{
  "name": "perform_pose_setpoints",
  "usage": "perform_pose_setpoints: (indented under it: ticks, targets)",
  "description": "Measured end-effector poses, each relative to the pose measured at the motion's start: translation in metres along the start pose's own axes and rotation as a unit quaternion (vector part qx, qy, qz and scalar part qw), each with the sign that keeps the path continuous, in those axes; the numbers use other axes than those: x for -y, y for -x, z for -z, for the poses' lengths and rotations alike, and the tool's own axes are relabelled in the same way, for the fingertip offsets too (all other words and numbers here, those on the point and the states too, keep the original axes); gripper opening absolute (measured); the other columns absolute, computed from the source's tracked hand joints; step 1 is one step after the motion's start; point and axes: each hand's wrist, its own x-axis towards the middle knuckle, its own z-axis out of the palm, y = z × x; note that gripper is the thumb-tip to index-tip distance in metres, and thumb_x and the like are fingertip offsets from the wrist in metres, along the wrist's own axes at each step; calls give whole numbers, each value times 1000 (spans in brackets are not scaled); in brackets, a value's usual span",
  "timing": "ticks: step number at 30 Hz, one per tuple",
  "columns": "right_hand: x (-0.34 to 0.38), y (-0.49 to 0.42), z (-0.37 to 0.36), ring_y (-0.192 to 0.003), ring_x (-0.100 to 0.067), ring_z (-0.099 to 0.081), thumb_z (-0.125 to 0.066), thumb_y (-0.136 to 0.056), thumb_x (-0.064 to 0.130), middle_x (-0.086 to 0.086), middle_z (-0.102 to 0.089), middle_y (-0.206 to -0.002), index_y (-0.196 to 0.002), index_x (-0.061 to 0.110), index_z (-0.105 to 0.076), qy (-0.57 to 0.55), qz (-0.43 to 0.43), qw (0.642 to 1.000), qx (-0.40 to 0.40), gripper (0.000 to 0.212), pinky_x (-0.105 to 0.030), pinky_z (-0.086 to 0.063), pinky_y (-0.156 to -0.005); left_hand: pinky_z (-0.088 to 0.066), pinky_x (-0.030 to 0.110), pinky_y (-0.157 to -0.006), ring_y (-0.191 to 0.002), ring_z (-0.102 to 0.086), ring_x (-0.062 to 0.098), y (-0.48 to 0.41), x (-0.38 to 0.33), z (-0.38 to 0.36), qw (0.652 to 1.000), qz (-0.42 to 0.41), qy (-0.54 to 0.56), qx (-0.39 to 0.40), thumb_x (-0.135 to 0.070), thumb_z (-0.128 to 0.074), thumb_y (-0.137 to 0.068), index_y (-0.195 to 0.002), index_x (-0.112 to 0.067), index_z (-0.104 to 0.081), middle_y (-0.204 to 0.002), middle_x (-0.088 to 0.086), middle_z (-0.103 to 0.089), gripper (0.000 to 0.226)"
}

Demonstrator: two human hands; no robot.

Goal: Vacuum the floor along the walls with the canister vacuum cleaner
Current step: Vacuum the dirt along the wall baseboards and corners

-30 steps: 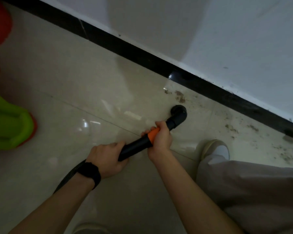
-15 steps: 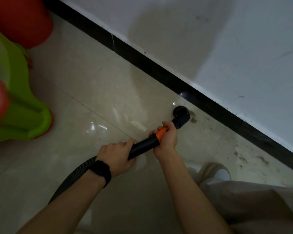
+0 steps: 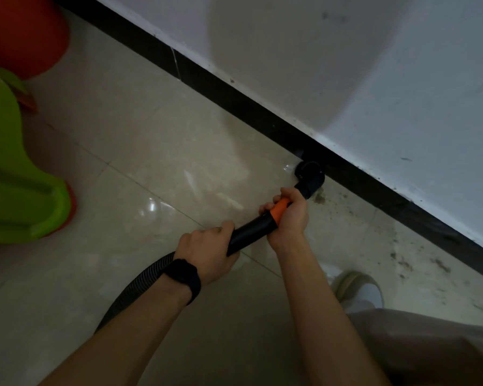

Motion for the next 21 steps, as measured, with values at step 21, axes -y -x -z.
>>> perform_pose_setpoints:
  ticks: [21]
  targets:
    - [-48,29,-11,-41,-15,-48,-60,-91,-1,-5,-51,-62,-95,7,-52,21,-5,999,-25,12,-27,-47,-46,-36,30,-63,-83,-65,24,31,47,-4,1000,10,0,-7,-56,-52,-90,-107,-29,-41,-99,-7,-65,34]
